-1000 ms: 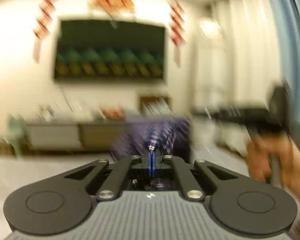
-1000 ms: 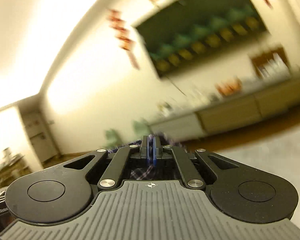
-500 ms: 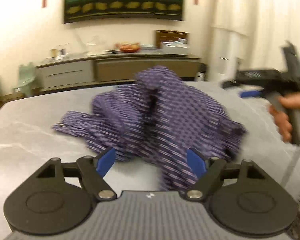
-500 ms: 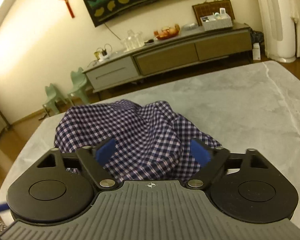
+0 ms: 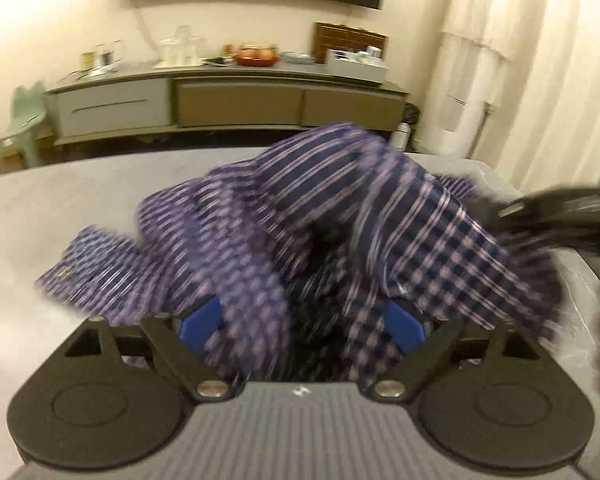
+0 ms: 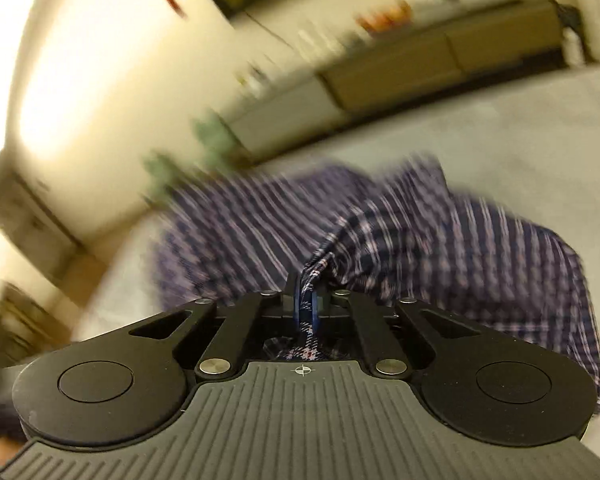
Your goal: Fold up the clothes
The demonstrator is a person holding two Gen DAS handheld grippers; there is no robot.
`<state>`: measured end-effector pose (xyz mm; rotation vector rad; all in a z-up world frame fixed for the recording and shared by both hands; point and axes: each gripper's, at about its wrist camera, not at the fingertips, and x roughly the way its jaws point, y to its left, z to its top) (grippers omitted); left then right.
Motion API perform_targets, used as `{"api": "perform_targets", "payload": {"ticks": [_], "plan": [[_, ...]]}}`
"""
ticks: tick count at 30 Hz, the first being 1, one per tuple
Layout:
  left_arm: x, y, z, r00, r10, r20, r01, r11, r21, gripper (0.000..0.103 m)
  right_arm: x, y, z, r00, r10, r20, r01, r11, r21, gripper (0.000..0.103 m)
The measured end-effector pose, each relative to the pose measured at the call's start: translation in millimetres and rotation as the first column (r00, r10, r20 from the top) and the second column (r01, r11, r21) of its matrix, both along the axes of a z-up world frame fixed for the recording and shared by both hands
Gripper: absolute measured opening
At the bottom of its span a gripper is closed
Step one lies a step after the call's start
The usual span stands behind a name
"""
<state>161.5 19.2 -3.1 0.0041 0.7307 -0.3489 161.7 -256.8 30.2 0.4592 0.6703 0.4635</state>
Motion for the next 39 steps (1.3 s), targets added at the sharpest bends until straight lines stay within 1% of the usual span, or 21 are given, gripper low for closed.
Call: {"api": "perform_targets", "payload": {"ticks": [1,3,4,5,10,15,18,21,22,23,25,26,28,29,31,33,34,35,36,38,39], "plan": [[7.6,-3.0,-6.1,0.999,-0.032,0.002,0.032,0.999,-0.01,0.09,-10.4,-4.6,11.9,0.998,0.045,0.05,-0.048,0.997,0.055,0.004],[18.9,-6.3,-22.0,0.995,-0.102,-0.009,0.101,0.994,-0.04,0.049,-29.3,-14.5,28.6,0.982,0.134,0.135,-0.149,0.983,0.106,0.003],[23.0,-5.2,-30.0,0.99,-0.134,-0.052,0.132,0.99,-0.051,0.001,-36.6,-23.1,30.2,0.974,0.161,0.161,-0.179,0.979,0.102,0.002],[23.2,-0.3,-32.1,0.986,-0.15,-0.074,0.145,0.987,-0.068,0.001,-43.7,-31.8,31.7,0.964,0.187,0.188,-0.208,0.973,0.098,0.002],[-7.7,12.2,11.7,0.942,-0.33,0.06,0.335,0.934,-0.126,0.0,-21.6,-72.1,11.7,0.973,0.192,0.124,-0.179,0.978,-0.106,0.002],[-37.2,-24.1,2.5,0.853,-0.522,-0.024,0.511,0.844,-0.164,0.0,-6.6,-123.4,-4.4,0.997,0.045,0.06,-0.043,0.998,-0.037,0.002],[-49.3,-25.1,3.0,0.868,-0.496,0.005,0.495,0.865,-0.082,0.006,-4.0,-147.2,-15.9,0.995,-0.095,-0.026,0.091,0.988,-0.125,0.002],[-44.9,0.1,20.6,0.959,-0.274,0.068,0.275,0.962,0.003,0.025,-5.6,-152.1,-20.5,0.963,-0.263,-0.064,0.225,0.91,-0.348,0.002],[-42.1,9.5,23.6,0.982,-0.161,0.095,0.157,0.987,0.045,0.047,-8.0,-148.1,-13.1,0.949,-0.315,-0.031,0.272,0.861,-0.43,0.004],[-39.2,18.7,26.3,0.991,-0.05,0.125,0.04,0.996,0.081,0.067,-14.7,-142.9,-4.2,0.937,-0.35,0.011,0.318,0.836,-0.448,0.016],[-30.4,31.7,19.4,0.993,0.058,0.103,-0.065,0.996,0.065,0.085,-43.9,-132.3,19.3,0.917,-0.371,0.147,0.399,0.838,-0.373,0.033],[-25.5,37.0,13.9,0.994,0.086,0.069,-0.089,0.995,0.047,0.086,-58.5,-127.1,31.0,0.899,-0.382,0.213,0.434,0.838,-0.33,0.06],[-15.9,33.3,-5.0,0.997,0.058,-0.041,-0.059,0.998,-0.014,0.086,-72.5,-106.3,32.8,0.917,-0.298,0.264,0.365,0.896,-0.255,0.096],[-15.7,29.5,-13.0,0.997,0.053,-0.048,-0.056,0.997,-0.048,0.087,-79.4,-95.9,33.6,0.922,-0.256,0.292,0.325,0.92,-0.219,0.097],[-11.0,16.3,-30.5,0.998,0.028,-0.054,-0.03,0.999,-0.033,0.085,-68.7,-70.6,14.2,0.947,-0.194,0.255,0.27,0.91,-0.313,0.097],[-5.8,7.1,-53.9,0.994,0.013,-0.11,-0.009,0.999,0.037,0.023,-57.9,-45.3,-5.4,0.968,-0.134,0.211,0.211,0.89,-0.404,0.094],[-4.9,12.1,-57.3,0.99,0.034,-0.138,-0.026,0.998,0.056,0.005,-52.5,-32.6,-15.2,0.977,-0.105,0.187,0.18,0.876,-0.447,0.082],[-4.7,18.2,-58.9,0.986,0.057,-0.159,-0.046,0.996,0.073,0.003,-47.0,-20.0,-25.0,0.984,-0.077,0.161,0.148,0.86,-0.488,0.041],[-11.6,32.9,-43.3,0.989,0.091,-0.113,-0.084,0.994,0.064,0.003,-41.6,-7.3,-34.8,0.99,-0.05,0.134,0.114,0.841,-0.528,0.011],[-29.6,73.2,-4.4,0.987,0.156,-0.025,-0.156,0.988,-0.009,0.003,-30.8,18.0,-54.3,0.997,0.0,0.076,0.046,0.797,-0.602,0.003],[-40.2,97.7,18.0,0.982,0.19,0.016,-0.189,0.98,-0.066,0.003,-42.2,19.2,-37.6,0.994,0.037,0.103,0.025,0.84,-0.542,0.003]]}}
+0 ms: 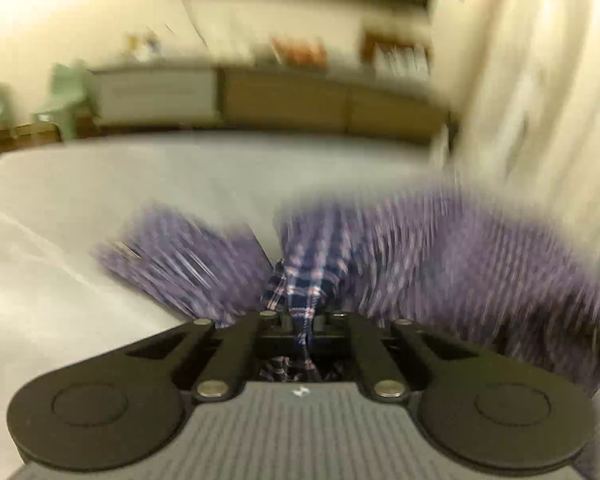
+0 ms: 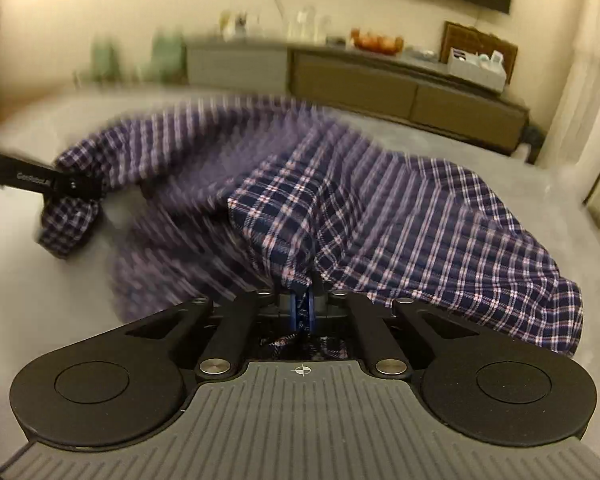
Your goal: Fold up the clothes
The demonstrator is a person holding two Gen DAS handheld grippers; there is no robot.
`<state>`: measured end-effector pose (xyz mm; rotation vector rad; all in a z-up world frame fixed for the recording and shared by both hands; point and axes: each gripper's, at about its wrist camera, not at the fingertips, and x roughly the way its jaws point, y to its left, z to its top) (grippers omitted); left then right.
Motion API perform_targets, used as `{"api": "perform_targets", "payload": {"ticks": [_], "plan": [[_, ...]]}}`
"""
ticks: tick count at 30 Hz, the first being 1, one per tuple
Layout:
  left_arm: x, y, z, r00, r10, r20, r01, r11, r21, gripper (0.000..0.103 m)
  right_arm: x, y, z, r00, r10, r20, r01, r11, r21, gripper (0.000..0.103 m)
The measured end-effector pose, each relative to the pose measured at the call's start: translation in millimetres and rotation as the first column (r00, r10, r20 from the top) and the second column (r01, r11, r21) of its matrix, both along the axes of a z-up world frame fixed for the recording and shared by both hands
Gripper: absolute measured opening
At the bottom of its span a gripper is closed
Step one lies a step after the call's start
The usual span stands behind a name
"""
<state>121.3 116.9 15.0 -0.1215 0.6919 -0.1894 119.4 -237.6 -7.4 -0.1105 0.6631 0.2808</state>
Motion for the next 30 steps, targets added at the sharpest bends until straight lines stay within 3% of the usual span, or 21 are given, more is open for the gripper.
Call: {"api": "perform_targets", "payload": {"ticks": [1,4,6,8,10,12,14,16,17,19,21,22,23,24,25,28,30], "plan": [[-8.5,22.1,18.4,0.998,0.047,0.04,-0.046,0.999,-0.025,0.003,-11.7,1.0,17.1,0.999,0.043,0.028,-0.045,0.996,0.073,0.003],[-9.3,66.6,29.9,0.984,0.179,0.018,-0.18,0.98,0.082,0.004,-13.3,-5.7,29.5,0.991,0.125,0.053,-0.132,0.978,0.159,0.003],[-10.4,86.8,25.6,0.973,0.229,-0.017,-0.225,0.966,0.126,0.005,-14.2,-10.2,37.7,0.981,0.179,0.073,-0.19,0.958,0.214,0.008],[-11.9,98.5,11.8,0.967,0.246,-0.07,-0.234,0.961,0.145,0.014,-15.2,-14.8,45.9,0.969,0.23,0.095,-0.247,0.931,0.267,0.035],[-12.2,97.4,5.3,0.97,0.231,-0.078,-0.221,0.967,0.125,0.028,-16.2,-19.3,54.1,0.953,0.279,0.121,-0.303,0.898,0.318,0.04],[-12.5,96.3,-1.3,0.972,0.217,-0.086,-0.208,0.973,0.104,0.036,-17.1,-23.8,62.2,0.934,0.325,0.149,-0.358,0.859,0.366,0.058],[-12.8,95.1,-7.8,0.975,0.202,-0.094,-0.194,0.977,0.084,0.046,-18.1,-28.3,70.4,0.912,0.369,0.18,-0.41,0.814,0.41,0.09],[-13.1,94.0,-14.3,0.977,0.187,-0.101,-0.181,0.981,0.064,0.071,-1.4,-65.6,73.6,0.979,0.113,0.17,-0.179,0.875,0.449,0.095],[-13.3,93.5,-17.6,0.978,0.179,-0.105,-0.174,0.983,0.053,0.078,10.9,-73.2,67.0,0.993,0.015,0.116,-0.06,0.915,0.399,0.094],[-8.4,88.2,-27.1,0.981,0.146,-0.13,-0.143,0.989,0.032,0.079,49.8,-72.3,42.8,0.994,-0.105,-0.019,0.107,0.973,0.204,0.091],[1.3,76.9,-38.0,0.984,0.095,-0.148,-0.09,0.995,0.04,0.079,72.4,-55.9,17.9,0.989,-0.093,-0.113,0.103,0.99,0.093,0.085],[6.3,70.0,-43.0,0.987,0.069,-0.146,-0.06,0.996,0.06,0.076,80.7,-44.2,6.4,0.985,-0.071,-0.156,0.081,0.995,0.055,0.074],[9.8,62.4,-46.9,0.99,0.043,-0.132,-0.029,0.994,0.101,0.068,89.0,-32.5,-5.1,0.979,-0.052,-0.199,0.056,0.998,0.018,0.045],[13.2,54.6,-49.7,0.992,0.011,-0.124,0.007,0.989,0.148,0.031,97.3,-20.8,-16.6,0.97,-0.034,-0.243,0.03,0.999,-0.017,0.025],[14.0,50.4,-51.3,0.992,-0.006,-0.123,0.029,0.983,0.18,0.007,90.1,-16.7,-15.5,0.972,-0.004,-0.237,0.002,1.0,-0.008,0.0],[1.0,79.3,-28.2,0.998,0.063,0.006,-0.063,0.99,0.126,0.005,67.9,-4.8,-11.6,0.973,0.087,-0.216,-0.084,0.996,0.022,0.0],[-24.3,121.5,-3.1,0.986,0.139,0.092,-0.141,0.99,0.016,0.005,53.1,3.1,-9.0,0.969,0.146,-0.2,-0.141,0.989,0.04,0.0]]}}
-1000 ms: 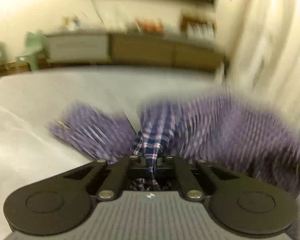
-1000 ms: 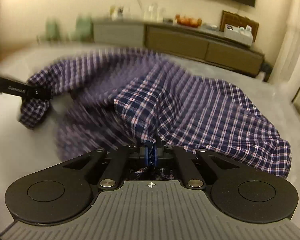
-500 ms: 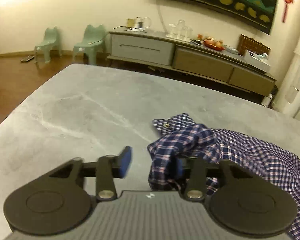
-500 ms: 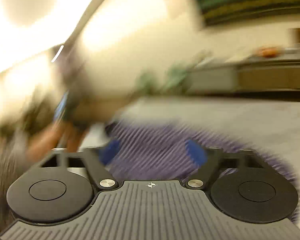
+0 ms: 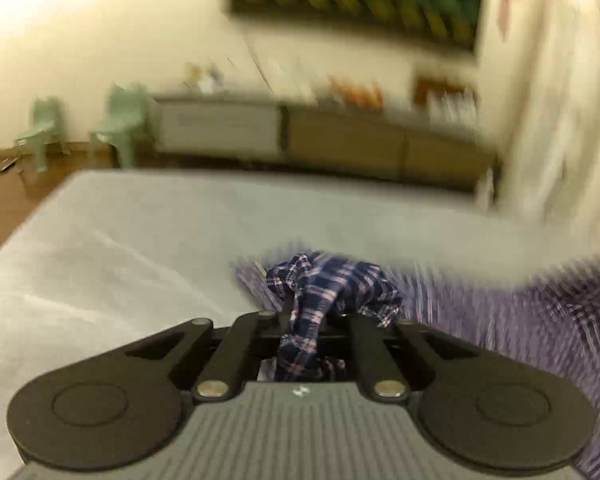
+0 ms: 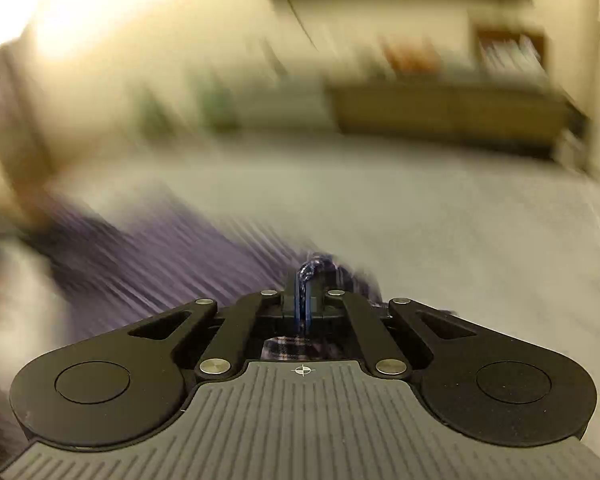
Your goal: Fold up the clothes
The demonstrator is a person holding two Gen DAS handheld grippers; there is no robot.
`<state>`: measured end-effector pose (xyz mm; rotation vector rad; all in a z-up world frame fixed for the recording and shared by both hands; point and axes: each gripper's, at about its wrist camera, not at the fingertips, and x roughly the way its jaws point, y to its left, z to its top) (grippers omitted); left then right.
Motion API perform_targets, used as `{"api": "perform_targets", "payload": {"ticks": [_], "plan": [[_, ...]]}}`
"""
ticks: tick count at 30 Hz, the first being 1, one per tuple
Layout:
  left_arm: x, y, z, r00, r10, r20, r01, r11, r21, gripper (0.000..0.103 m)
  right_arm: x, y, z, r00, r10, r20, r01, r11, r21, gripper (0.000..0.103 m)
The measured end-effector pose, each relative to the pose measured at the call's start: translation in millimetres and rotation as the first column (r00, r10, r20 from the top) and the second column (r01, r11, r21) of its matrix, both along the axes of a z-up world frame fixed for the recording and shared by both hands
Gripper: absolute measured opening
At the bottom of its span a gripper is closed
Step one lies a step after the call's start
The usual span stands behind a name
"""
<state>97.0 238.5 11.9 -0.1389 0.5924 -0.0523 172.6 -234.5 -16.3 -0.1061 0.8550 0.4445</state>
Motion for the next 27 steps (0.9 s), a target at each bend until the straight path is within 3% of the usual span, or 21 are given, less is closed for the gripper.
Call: {"api": "perform_targets", "payload": {"ticks": [2,6,8,11,12,14,15,16,18,21,23,24,25,27], "plan": [[-21.4,32.2,9.1,0.998,0.055,0.014,-0.054,0.997,-0.046,0.006,-14.8,7.9,2.6,0.998,0.057,0.014,-0.057,0.998,0.02,0.0],[-23.7,64.1,-19.5,0.971,0.173,-0.167,-0.153,0.98,0.126,0.013,-44.4,23.8,7.9,0.984,0.169,0.046,-0.172,0.983,0.057,0.001],[-26.8,65.1,-21.9,0.967,0.2,-0.157,-0.165,0.964,0.209,0.02,-59.2,31.7,10.5,0.972,0.224,0.064,-0.229,0.971,0.074,0.015],[-37.9,60.2,-5.7,0.968,0.245,-0.044,-0.222,0.929,0.295,0.059,-81.4,43.6,14.4,0.948,0.304,0.092,-0.312,0.945,0.098,0.02],[-39.7,57.4,-0.5,0.966,0.258,-0.006,-0.243,0.918,0.313,0.062,-88.8,47.5,15.7,0.938,0.33,0.102,-0.34,0.935,0.105,0.026],[-39.0,45.5,7.1,0.967,0.248,0.048,-0.251,0.917,0.31,0.063,-88.7,14.1,36.4,0.958,0.223,0.179,-0.268,0.921,0.284,0.07],[-38.4,39.4,11.1,0.967,0.242,0.075,-0.253,0.917,0.307,0.063,-88.7,-2.8,46.9,0.964,0.164,0.209,-0.233,0.898,0.372,0.079],[-35.3,32.2,16.5,0.97,0.223,0.099,-0.243,0.924,0.296,0.063,-76.8,-11.2,45.9,0.975,0.099,0.201,-0.17,0.91,0.379,0.091],[-34.2,17.0,24.9,0.964,0.204,0.169,-0.247,0.924,0.293,0.064,-52.8,-27.5,43.7,0.983,-0.033,0.181,-0.04,0.921,0.387,0.091],[-30.4,1.0,31.5,0.954,0.205,0.219,-0.268,0.911,0.314,0.077,-14.8,-25.8,26.0,0.993,-0.086,0.078,0.053,0.934,0.353,0.091],[-16.5,-2.4,13.9,0.996,0.083,0.035,-0.09,0.932,0.352,0.086,8.8,-18.1,7.6,0.999,-0.034,-0.008,0.035,0.937,0.348,0.091],[-9.6,-4.0,5.2,0.998,0.022,-0.059,0.001,0.934,0.358,0.085,20.6,-14.1,-1.7,0.999,-0.008,-0.051,0.026,0.938,0.346,0.091],[-4.0,-5.9,-3.3,0.989,-0.037,-0.143,0.087,0.928,0.362,0.077,20.9,-9.1,-9.9,0.996,0.024,-0.081,0.006,0.935,0.354,0.09],[-17.6,-13.0,-14.6,0.983,-0.106,-0.15,0.167,0.857,0.487,0.074,21.1,1.1,-26.2,0.986,0.089,-0.139,-0.031,0.928,0.372,0.077]]}}
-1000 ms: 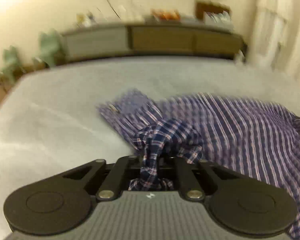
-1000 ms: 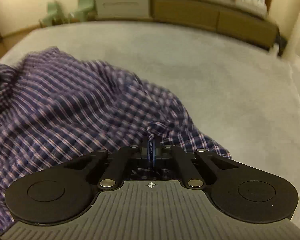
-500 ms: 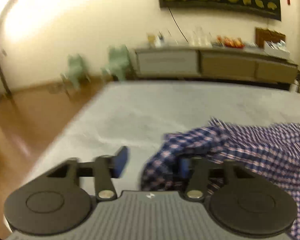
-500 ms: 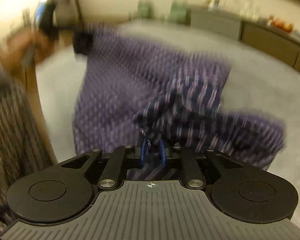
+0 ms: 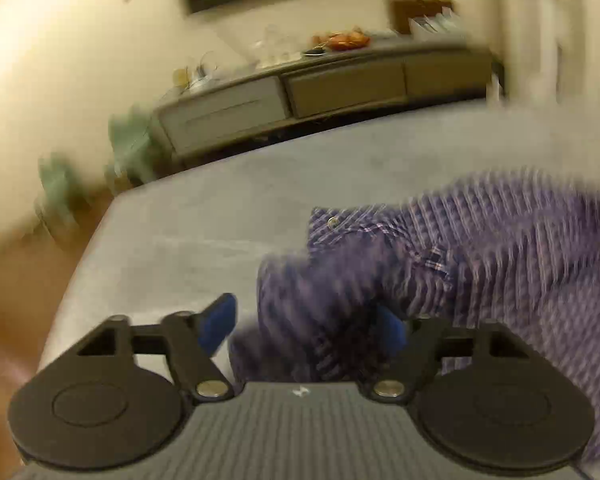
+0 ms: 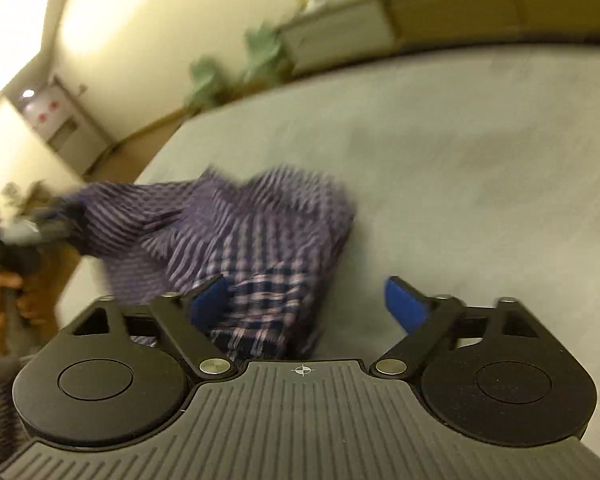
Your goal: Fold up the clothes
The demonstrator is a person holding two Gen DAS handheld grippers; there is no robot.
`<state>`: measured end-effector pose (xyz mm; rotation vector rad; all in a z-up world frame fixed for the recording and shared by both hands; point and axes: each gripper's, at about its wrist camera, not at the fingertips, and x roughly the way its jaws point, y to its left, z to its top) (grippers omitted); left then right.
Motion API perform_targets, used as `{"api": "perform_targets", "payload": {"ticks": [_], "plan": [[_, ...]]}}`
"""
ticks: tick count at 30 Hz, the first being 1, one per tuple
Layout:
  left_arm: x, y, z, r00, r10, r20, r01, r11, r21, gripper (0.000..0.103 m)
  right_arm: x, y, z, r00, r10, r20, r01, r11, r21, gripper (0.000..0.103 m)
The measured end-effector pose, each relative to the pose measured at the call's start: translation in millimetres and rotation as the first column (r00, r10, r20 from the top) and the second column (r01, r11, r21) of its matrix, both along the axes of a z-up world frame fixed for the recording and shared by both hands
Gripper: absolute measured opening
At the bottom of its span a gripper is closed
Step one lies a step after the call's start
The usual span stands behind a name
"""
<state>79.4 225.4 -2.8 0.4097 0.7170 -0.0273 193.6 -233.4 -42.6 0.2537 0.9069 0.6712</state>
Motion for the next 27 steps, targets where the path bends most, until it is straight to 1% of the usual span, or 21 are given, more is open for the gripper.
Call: {"api": "perform_targets", "payload": {"ticks": [1,2,3,5,7,8,10,11,13,14,15,17,18,19,20,21,22,23,24,25,27], "plan": [[-11.3,-1.4,2.1,0.998,-0.04,0.039,0.037,0.996,0.076,0.075,0.1,5.1,-8.2,0.999,0.032,-0.03,-0.032,0.999,0.01,0.065],[-23.7,2.4,8.6,0.993,-0.096,0.07,0.09,0.992,0.089,0.078,0.2,10.2,-16.4,0.996,0.064,-0.059,-0.063,0.998,0.02,0.052],[-34.2,9.5,16.7,0.987,-0.128,0.095,0.123,0.991,0.056,0.08,0.2,15.3,-24.6,0.992,0.096,-0.087,-0.094,0.995,0.032,0.044],[-50.2,25.9,34.2,0.978,-0.148,0.15,0.152,0.988,-0.018,0.083,-3.7,23.3,-21.3,0.989,0.142,-0.038,-0.143,0.989,-0.024,0.019],[-57.6,43.5,53.8,0.97,-0.121,0.209,0.149,0.981,-0.122,0.084,-9.1,22.5,-8.3,0.987,0.16,0.022,-0.159,0.986,-0.045,0.01],[-54.7,50.3,62.3,0.967,-0.111,0.23,0.158,0.968,-0.195,0.087,-13.1,23.3,-1.5,0.984,0.166,0.066,-0.164,0.986,-0.036,0.008],[-42.5,59.8,75.4,0.962,-0.106,0.251,0.185,0.93,-0.317,0.093,-28.8,12.6,20.2,0.968,0.185,0.17,-0.189,0.982,0.005,0.008],[-19.9,53.2,74.0,0.968,-0.129,0.216,0.199,0.917,-0.345,0.098,-33.1,9.7,23.7,0.968,0.179,0.177,-0.185,0.983,0.014,0.008],[25.2,41.6,71.0,0.973,-0.178,0.146,0.222,0.89,-0.399,0.098,-41.6,4.1,30.6,0.968,0.167,0.19,-0.176,0.984,0.033,0.011],[47.5,49.4,66.6,0.975,-0.203,0.089,0.221,0.886,-0.408,0.098,-37.4,3.8,25.5,0.978,0.141,0.154,-0.146,0.989,0.021,0.02],[70.1,38.5,54.7,0.976,-0.216,0.026,0.208,0.891,-0.404,0.098,-33.0,3.6,20.2,0.987,0.114,0.117,-0.116,0.993,0.008,0.023],[112.0,10.9,20.0,0.967,-0.232,-0.106,0.18,0.916,-0.36,0.095,-21.2,7.6,5.7,0.996,0.07,0.058,-0.069,0.998,-0.013,0.042],[128.5,0.1,2.9,0.957,-0.236,-0.166,0.169,0.926,-0.337,0.092,-15.0,9.1,-5.9,0.998,0.055,0.037,-0.055,0.998,-0.008,0.045],[144.3,-10.7,-14.1,0.945,-0.238,-0.226,0.161,0.936,-0.313,0.08,-8.9,10.6,-17.6,0.999,0.041,0.015,-0.041,0.999,-0.003,0.045],[152.1,-19.7,-29.0,0.93,-0.243,-0.275,0.162,0.944,-0.287,0.052,-3.4,16.6,-23.4,0.999,0.037,-0.003,-0.037,0.999,-0.014,0.045],[148.5,-23.1,-28.2,0.937,-0.238,-0.257,0.169,0.95,-0.263,0.03,2.1,22.7,-29.1,0.999,0.033,-0.021,-0.033,0.999,-0.025,0.027],[144.9,-26.5,-27.5,0.942,-0.234,-0.239,0.177,0.955,-0.239,0.003,-1.4,22.0,-27.5,0.999,0.042,-0.006,-0.042,0.998,-0.044,0.004],[141.2,-29.9,-26.7,0.948,-0.23,-0.22,0.183,0.959,-0.214,0.001,-5.1,21.1,-25.8,0.999,0.052,0.01,-0.052,0.997,-0.063,0.002],[136.9,-32.4,-23.8,0.954,-0.227,-0.195,0.189,0.962,-0.196,0.001,-6.6,26.9,-21.3,0.995,0.056,0.082,-0.049,0.996,-0.081,0.001],[126.7,-26.8,-0.2,0.969,-0.224,-0.106,0.195,0.952,-0.236,0.001,-8.0,32.9,-16.7,0.986,0.06,0.154,-0.046,0.994,-0.098,0.001],[108.1,-17.9,45.3,0.975,-0.218,0.043,0.221,0.932,-0.287,0.001,-27.9,18.1,26.9,0.951,0.042,0.307,-0.022,0.998,-0.066,0.001]]}}
